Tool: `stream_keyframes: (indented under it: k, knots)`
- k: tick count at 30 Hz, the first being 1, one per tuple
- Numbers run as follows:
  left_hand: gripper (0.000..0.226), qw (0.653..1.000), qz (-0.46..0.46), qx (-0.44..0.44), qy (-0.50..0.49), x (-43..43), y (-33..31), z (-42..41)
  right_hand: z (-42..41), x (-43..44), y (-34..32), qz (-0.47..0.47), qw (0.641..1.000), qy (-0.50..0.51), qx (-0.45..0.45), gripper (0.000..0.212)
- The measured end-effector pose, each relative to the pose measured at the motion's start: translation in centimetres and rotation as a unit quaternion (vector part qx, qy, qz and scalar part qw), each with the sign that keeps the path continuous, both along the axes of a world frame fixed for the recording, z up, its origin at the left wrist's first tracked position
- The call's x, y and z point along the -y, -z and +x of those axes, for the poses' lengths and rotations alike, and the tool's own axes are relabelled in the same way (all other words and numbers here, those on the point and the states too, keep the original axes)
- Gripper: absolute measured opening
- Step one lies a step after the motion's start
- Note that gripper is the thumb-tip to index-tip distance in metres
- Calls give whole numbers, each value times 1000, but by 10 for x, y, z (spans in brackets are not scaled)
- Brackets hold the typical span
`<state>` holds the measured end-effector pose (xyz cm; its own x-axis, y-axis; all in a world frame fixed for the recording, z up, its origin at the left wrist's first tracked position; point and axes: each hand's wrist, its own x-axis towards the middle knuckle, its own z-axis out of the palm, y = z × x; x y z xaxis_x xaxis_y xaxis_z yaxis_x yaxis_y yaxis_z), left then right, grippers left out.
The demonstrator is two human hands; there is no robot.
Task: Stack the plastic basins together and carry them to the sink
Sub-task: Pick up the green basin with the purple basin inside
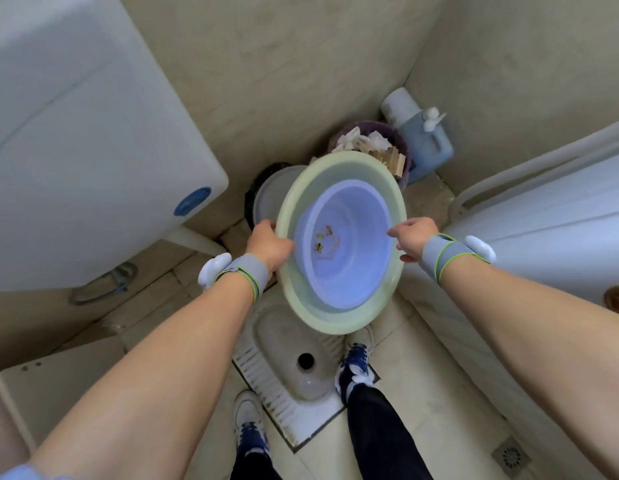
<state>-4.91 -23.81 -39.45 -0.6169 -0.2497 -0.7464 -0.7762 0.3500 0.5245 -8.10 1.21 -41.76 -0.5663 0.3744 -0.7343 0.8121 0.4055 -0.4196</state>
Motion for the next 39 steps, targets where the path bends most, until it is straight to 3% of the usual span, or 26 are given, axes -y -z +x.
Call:
stream_keyframes:
  k: [3, 8, 9, 12, 16, 21, 27, 39]
  knots:
    - [44, 1000, -1, -10, 27, 2, -16, 13, 21, -1, -12, -3, 1000, 21, -3, 7]
    - [38, 999, 34, -10, -15, 19, -57, 31, 52, -1, -20, 28, 999, 45, -4, 15]
    - [38, 999, 38, -11, -16, 25, -65, 34, 60, 0, -26, 52, 998, 37, -4, 11]
    - [39, 999, 47, -4, -15, 45, -88, 41, 87, 2, -53, 178, 984, -31, 11, 26]
    - [35, 997, 81, 5, -13, 70, -121, 55, 121, 6, -93, 264, 964, 8, 7, 42]
    - [31, 995, 102, 10, 21, 90, -163, 80, 160, 8, -146, 225, 968, 105, -40, 49]
    - [44, 992, 97, 16, 80, 101, -208, 111, 220, 8, -212, 218, 959, 176, -29, 50]
    - [33, 968, 64, -9, 241, 60, -285, 190, 389, -17, -293, 177, 932, 314, -45, 58]
